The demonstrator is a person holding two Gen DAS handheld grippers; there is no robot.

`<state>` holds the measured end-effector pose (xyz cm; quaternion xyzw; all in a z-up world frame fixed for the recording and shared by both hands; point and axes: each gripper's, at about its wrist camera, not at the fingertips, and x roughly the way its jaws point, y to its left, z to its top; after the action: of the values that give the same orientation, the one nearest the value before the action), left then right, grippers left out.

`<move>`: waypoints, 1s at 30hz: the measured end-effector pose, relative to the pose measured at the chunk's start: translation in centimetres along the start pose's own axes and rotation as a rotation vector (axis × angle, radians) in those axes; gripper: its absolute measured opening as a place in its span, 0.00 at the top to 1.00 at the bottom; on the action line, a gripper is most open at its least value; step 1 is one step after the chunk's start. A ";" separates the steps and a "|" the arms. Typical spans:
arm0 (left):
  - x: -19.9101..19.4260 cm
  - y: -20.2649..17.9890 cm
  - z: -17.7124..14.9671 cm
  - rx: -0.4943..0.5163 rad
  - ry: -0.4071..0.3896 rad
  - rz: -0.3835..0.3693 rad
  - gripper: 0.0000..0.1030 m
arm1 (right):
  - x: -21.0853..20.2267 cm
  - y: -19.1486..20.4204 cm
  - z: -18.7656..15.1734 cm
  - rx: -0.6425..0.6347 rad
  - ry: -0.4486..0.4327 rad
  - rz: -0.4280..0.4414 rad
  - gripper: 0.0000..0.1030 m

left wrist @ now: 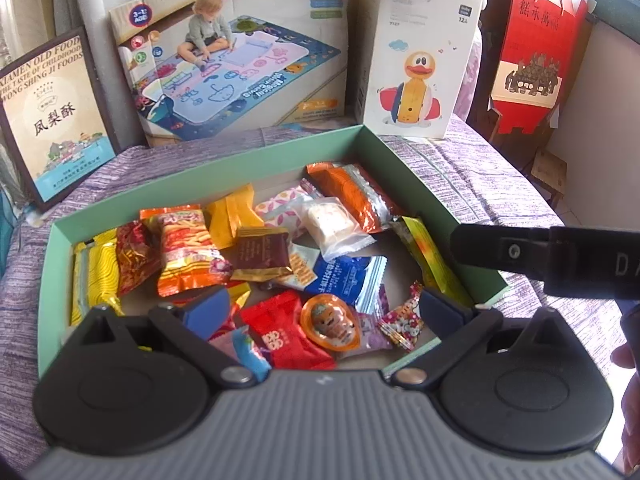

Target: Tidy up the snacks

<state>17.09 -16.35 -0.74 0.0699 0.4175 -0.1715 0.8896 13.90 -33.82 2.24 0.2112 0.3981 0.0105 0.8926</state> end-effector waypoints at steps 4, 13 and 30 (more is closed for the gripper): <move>-2.5 0.2 -0.2 -0.003 -0.033 0.000 0.00 | -1.8 1.2 -0.1 -0.015 -0.013 0.002 0.00; -9.0 1.5 -1.3 -0.023 -0.122 -0.005 0.00 | -6.5 4.9 -0.4 -0.080 -0.071 -0.004 0.00; -14.3 7.4 -8.3 -0.095 -0.139 0.070 0.00 | -7.2 8.0 -5.6 -0.139 0.029 -0.045 0.00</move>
<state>5.37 -3.74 4.76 0.0298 0.3597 -0.1248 0.9242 6.17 -25.79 7.13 0.1397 0.4139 0.0211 0.8993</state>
